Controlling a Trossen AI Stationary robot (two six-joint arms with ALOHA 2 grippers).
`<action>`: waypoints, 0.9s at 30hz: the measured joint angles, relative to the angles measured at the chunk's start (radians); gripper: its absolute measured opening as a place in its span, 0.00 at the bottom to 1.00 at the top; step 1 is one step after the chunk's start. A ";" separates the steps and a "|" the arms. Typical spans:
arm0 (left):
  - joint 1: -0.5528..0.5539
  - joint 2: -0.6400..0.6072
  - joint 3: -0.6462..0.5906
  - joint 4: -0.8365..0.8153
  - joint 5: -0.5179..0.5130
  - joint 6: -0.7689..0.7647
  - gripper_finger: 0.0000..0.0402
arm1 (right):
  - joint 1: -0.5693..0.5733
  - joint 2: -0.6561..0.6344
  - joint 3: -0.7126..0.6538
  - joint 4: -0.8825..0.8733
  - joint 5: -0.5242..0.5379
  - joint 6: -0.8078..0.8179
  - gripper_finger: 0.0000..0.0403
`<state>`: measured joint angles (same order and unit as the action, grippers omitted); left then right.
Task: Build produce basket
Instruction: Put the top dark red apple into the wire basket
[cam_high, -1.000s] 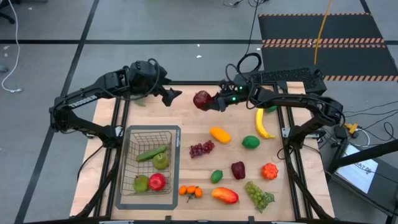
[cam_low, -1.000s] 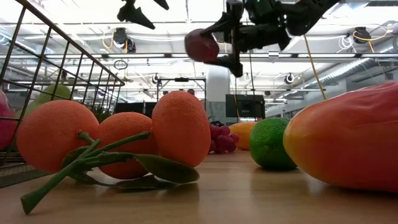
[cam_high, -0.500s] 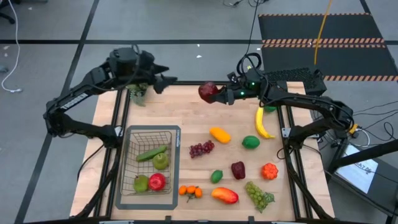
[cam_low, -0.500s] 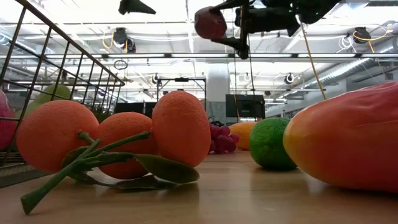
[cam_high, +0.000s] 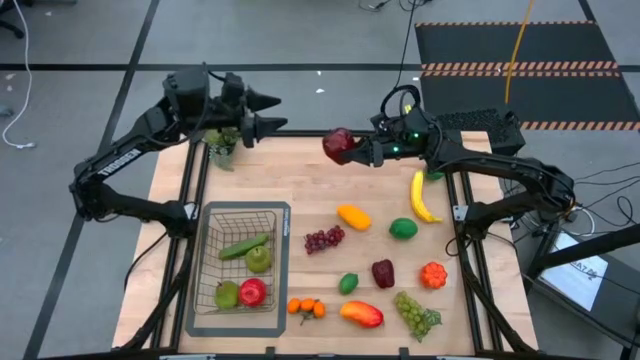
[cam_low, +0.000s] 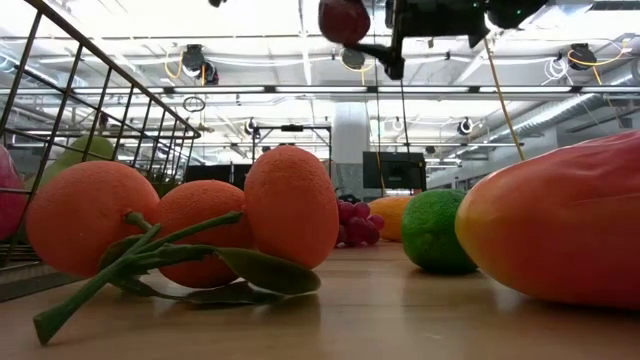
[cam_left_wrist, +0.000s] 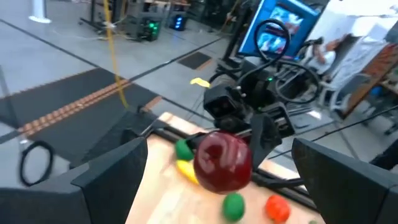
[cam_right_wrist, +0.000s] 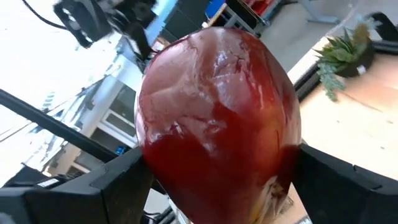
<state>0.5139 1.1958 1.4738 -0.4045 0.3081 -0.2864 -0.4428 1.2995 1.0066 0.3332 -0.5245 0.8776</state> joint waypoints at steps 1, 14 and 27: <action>-0.005 0.009 0.000 0.014 0.003 -0.012 0.99 | 0.004 -0.003 0.000 0.002 0.002 -0.001 0.83; -0.087 0.153 0.000 0.228 0.067 -0.089 0.99 | 0.029 -0.020 0.000 0.000 0.005 -0.047 0.83; -0.096 0.300 -0.001 0.455 0.095 -0.236 0.99 | -0.017 -0.031 0.000 0.015 -0.003 -0.074 0.83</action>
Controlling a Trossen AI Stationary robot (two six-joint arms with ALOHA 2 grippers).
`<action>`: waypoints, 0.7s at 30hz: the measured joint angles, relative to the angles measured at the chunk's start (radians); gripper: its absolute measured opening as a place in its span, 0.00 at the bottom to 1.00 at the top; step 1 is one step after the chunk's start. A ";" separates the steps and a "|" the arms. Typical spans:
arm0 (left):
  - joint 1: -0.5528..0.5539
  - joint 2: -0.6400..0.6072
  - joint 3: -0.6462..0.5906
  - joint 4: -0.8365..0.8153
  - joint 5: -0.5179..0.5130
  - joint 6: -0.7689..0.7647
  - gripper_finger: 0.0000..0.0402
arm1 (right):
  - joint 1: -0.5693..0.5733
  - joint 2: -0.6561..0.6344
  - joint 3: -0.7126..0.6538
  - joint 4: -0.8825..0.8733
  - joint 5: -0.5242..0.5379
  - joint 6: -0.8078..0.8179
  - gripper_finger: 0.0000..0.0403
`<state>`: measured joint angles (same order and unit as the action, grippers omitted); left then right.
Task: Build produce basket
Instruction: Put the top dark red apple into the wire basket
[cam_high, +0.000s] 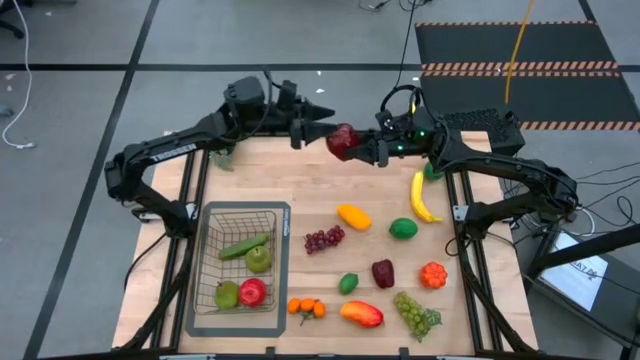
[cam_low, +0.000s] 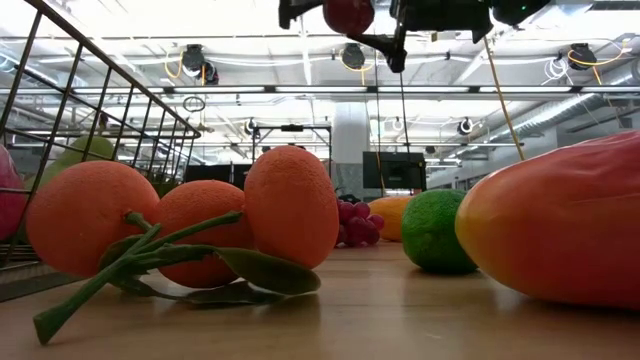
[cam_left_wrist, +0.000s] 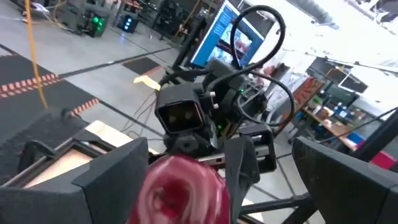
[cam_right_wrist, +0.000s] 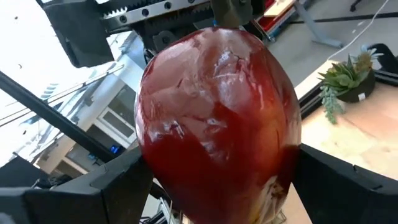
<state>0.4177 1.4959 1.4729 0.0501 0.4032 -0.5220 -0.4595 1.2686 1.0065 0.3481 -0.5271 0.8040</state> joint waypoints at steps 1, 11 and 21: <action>0.000 0.006 -0.001 0.018 -0.001 -0.025 0.99 | -0.003 0.000 0.000 0.002 -0.001 0.002 0.83; 0.033 0.010 -0.001 0.172 -0.012 -0.083 0.76 | -0.027 -0.038 0.000 0.011 0.002 0.064 0.83; 0.033 0.009 -0.178 0.411 0.022 -0.176 0.63 | -0.037 -0.054 0.000 0.005 -0.027 0.151 0.83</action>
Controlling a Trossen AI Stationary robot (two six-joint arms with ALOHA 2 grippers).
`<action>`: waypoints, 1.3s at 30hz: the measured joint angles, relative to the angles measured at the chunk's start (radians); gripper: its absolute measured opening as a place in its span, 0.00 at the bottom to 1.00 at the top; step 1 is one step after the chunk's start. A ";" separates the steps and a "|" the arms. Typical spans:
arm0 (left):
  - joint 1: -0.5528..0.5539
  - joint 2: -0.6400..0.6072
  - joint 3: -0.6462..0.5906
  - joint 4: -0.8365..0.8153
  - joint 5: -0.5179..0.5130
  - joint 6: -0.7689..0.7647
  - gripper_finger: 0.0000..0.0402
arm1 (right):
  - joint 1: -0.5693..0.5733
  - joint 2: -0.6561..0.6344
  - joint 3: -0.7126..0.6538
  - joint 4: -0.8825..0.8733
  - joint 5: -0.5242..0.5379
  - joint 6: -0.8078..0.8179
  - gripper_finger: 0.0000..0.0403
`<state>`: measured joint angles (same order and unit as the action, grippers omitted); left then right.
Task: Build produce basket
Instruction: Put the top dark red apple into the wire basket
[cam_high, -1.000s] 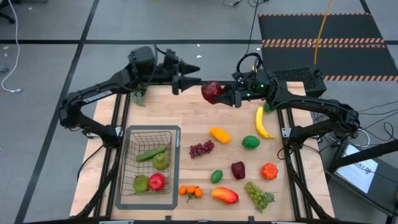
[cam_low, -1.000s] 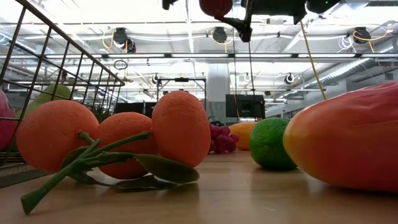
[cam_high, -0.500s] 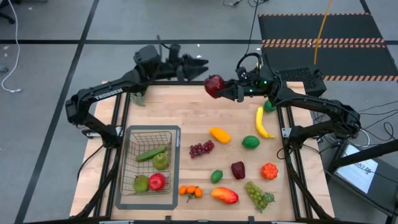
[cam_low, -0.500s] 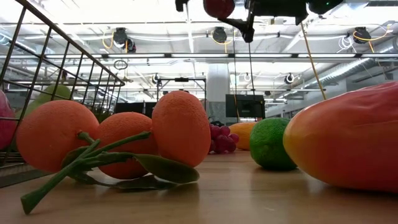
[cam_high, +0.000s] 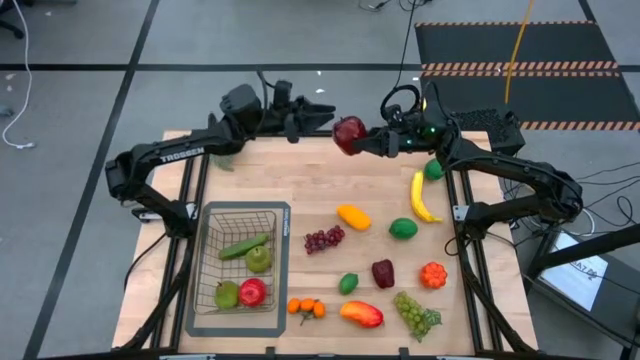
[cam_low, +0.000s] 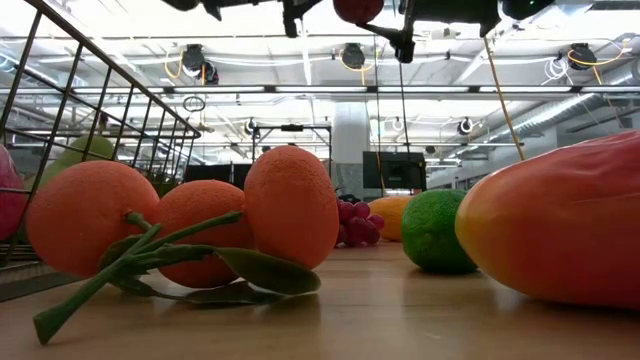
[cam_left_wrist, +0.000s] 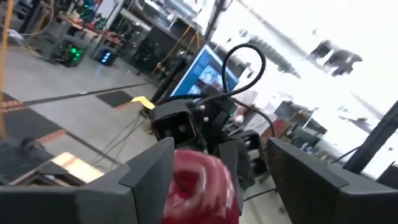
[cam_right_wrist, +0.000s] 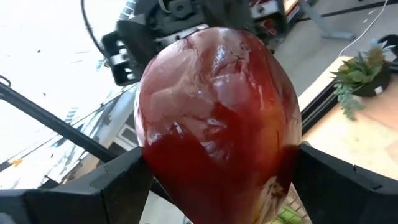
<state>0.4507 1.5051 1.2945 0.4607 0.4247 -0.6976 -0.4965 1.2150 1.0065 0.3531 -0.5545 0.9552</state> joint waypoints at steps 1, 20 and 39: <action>0.000 0.000 -0.019 0.023 -0.001 -0.015 0.63 | 0.000 -0.001 0.000 -0.001 -0.001 0.002 0.83; 0.002 0.033 -0.077 0.069 0.027 0.000 0.67 | 0.000 0.000 0.000 -0.006 0.005 -0.034 0.83; 0.001 0.050 -0.078 0.126 0.037 -0.033 0.62 | 0.000 0.001 0.000 -0.044 0.001 -0.080 0.83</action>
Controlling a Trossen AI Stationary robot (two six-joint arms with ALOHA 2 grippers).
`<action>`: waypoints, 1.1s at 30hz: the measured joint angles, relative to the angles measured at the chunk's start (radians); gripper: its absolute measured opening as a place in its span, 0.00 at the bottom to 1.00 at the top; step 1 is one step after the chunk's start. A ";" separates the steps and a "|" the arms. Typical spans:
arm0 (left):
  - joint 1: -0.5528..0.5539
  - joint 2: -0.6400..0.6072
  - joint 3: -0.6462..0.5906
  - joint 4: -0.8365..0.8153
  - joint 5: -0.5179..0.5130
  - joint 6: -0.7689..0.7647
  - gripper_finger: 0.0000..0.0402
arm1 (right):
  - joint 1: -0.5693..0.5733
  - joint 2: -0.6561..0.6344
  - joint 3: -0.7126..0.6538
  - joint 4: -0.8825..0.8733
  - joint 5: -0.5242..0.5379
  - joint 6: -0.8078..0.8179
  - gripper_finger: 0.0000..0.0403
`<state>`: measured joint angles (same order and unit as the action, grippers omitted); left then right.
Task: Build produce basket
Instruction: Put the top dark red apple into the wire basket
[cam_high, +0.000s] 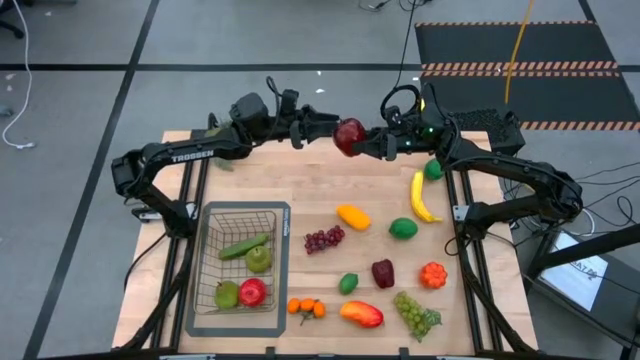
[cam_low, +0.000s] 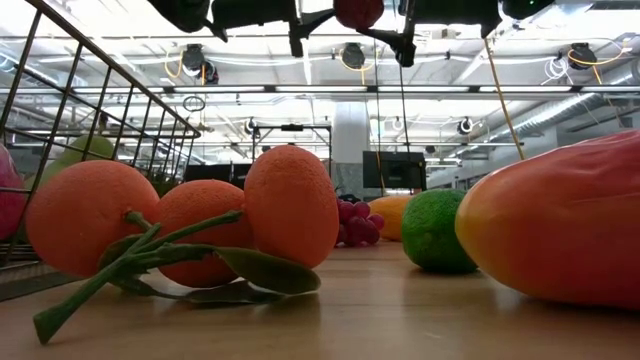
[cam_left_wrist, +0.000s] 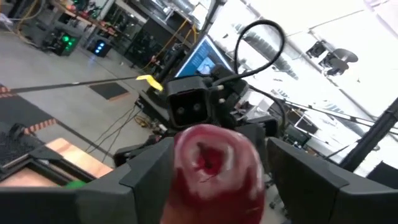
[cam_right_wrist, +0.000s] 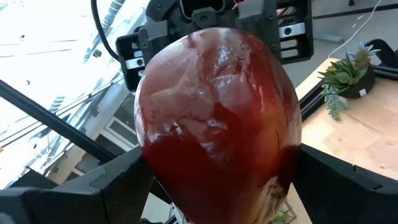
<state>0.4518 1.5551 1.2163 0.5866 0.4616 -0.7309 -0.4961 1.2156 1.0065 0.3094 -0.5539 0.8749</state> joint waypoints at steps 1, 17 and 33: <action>-0.001 0.001 0.000 0.001 0.001 0.001 0.60 | 0.000 0.000 0.000 0.000 0.000 0.001 0.83; -0.027 0.030 0.000 0.039 -0.034 -0.043 0.40 | 0.000 0.000 0.000 -0.013 -0.016 0.002 0.83; -0.024 0.029 0.001 -0.013 -0.016 -0.077 0.39 | 0.000 0.000 0.000 -0.044 -0.024 0.005 0.83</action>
<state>0.4280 1.5845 1.2171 0.5733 0.4452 -0.8083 -0.4957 1.2160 1.0065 0.2649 -0.5781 0.8795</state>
